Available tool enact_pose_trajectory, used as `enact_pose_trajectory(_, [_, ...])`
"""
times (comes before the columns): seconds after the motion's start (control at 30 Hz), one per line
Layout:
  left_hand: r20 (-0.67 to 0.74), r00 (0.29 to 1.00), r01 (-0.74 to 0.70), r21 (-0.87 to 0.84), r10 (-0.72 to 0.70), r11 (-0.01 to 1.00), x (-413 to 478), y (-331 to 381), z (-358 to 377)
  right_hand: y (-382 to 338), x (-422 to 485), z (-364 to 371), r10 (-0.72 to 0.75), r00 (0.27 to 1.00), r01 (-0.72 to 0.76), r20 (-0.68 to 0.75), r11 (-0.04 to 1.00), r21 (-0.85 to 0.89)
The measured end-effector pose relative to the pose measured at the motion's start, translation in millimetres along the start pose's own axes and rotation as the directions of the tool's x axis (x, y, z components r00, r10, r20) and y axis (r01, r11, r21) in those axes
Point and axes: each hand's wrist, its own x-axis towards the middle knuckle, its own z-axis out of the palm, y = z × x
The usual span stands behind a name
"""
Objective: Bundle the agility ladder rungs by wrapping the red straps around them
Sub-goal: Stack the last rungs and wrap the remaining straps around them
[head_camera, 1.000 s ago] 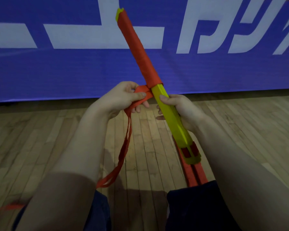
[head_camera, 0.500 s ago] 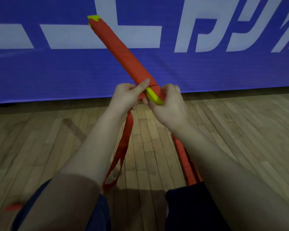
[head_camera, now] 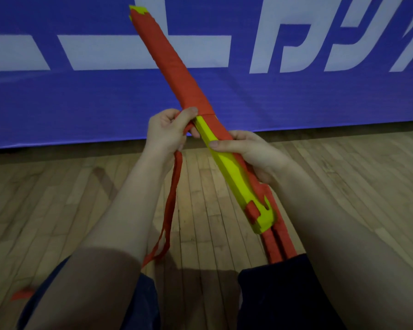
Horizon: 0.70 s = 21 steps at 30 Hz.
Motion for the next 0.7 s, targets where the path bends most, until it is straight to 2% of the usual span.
enact_pose_trajectory(0.1, [0.062, 0.998, -0.001, -0.014, 0.001, 1.000, 0, 2, -1, 0, -3, 6, -0.023, 0.993, -0.007, 0.118, 0.968, 0.249])
enact_pose_trajectory(0.17, [0.157, 0.987, 0.020, 0.016, -0.022, 1.000, 2, 4, -4, -1, -4, 6, -0.048, 0.982, -0.009, 0.185, 0.956, 0.294])
enact_pose_trajectory(0.3, [0.320, 0.938, 0.069, 0.208, -0.134, 0.976, 6, 11, -18, 3, -7, 0, -0.037, 0.988, 0.020, 0.151, 0.993, 0.113])
enact_pose_trajectory(0.37, [0.356, 0.916, 0.081, 0.287, -0.185, 0.955, 6, 12, -23, 5, -5, 0, -0.058, 0.992, 0.054, 0.111, 0.998, 0.037])
enact_pose_trajectory(0.5, [0.336, 0.913, 0.114, 0.334, -0.231, 0.936, 6, 15, -32, 10, 3, 2, -0.113, 0.993, 0.109, -0.026, 0.984, -0.141])
enact_pose_trajectory(0.7, [0.313, 0.918, 0.126, 0.349, -0.242, 0.929, 6, 19, -36, 11, 7, -12, -0.171, 0.965, 0.112, -0.200, 0.954, -0.277])
